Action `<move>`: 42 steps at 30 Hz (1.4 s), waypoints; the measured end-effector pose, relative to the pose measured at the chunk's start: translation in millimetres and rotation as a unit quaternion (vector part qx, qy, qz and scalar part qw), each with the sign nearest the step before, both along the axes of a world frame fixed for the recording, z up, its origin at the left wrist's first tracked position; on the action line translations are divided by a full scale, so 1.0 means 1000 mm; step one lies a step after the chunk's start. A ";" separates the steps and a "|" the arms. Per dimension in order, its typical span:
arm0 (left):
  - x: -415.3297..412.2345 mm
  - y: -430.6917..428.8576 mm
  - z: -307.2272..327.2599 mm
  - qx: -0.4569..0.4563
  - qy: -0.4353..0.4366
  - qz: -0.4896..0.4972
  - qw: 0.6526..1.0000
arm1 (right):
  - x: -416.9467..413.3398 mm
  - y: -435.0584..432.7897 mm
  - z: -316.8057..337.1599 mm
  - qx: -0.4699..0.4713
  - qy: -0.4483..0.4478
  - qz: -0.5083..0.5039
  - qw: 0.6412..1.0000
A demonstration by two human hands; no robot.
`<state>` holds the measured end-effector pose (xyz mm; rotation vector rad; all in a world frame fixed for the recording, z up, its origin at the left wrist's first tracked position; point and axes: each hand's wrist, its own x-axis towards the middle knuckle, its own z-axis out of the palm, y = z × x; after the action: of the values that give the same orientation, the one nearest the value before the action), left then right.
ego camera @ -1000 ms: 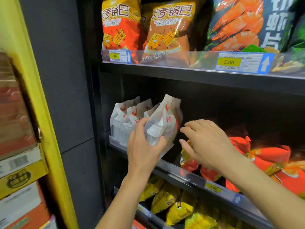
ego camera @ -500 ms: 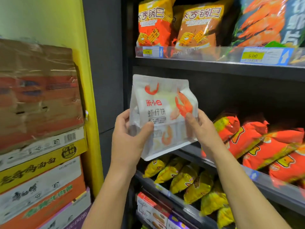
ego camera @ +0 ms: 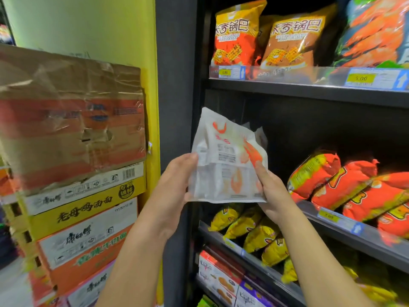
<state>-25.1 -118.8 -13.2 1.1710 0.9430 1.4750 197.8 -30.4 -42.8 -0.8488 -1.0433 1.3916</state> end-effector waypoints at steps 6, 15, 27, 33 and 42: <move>-0.004 0.018 -0.026 -0.053 0.079 0.099 0.991 | -0.006 -0.015 0.017 0.008 -0.083 0.004 0.997; -0.028 0.025 -0.059 -0.171 -0.241 -0.053 0.954 | 0.014 -0.024 0.019 -0.021 0.008 0.041 0.999; -0.015 0.022 -0.059 -0.154 -0.139 -0.005 0.978 | 0.014 -0.031 0.026 -0.019 -0.185 0.093 0.978; -0.018 0.016 -0.036 -0.165 -0.105 -0.002 0.981 | 0.016 -0.031 0.024 -0.106 -0.100 0.083 0.986; -0.012 0.010 -0.025 -0.063 0.022 0.213 0.975 | 0.017 -0.027 0.025 -0.090 -0.034 0.065 0.993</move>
<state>-37.4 -108.9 -38.0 0.9485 1.3599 1.6993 214.3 -57.0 -17.7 -0.9791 -1.0506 1.5955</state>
